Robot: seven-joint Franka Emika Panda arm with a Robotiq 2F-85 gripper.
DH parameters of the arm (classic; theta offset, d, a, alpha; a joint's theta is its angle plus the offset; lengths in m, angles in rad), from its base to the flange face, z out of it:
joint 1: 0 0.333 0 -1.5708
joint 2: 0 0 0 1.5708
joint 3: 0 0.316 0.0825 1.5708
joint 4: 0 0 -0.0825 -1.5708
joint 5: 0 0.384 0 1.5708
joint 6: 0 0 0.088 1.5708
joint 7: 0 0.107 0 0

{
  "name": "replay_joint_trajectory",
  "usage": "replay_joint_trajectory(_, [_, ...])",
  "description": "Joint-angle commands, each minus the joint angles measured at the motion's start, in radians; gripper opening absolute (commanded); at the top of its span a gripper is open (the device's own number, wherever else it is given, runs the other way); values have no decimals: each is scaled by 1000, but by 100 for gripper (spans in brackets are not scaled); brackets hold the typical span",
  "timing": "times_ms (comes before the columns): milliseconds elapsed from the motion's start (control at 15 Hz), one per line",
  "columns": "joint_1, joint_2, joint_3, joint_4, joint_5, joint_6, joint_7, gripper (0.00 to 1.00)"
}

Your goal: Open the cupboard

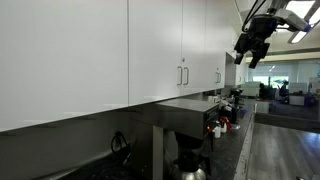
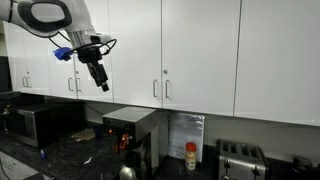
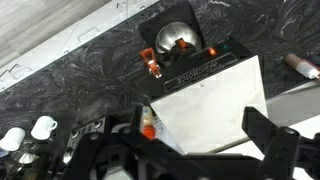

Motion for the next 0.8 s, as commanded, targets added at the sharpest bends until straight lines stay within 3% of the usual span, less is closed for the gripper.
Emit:
replay_joint_trajectory(0, [-19,156,-20,82,-33,82,-47,100])
replay_joint_trajectory(733, [-8,493,-34,302,-44,300,-87,100])
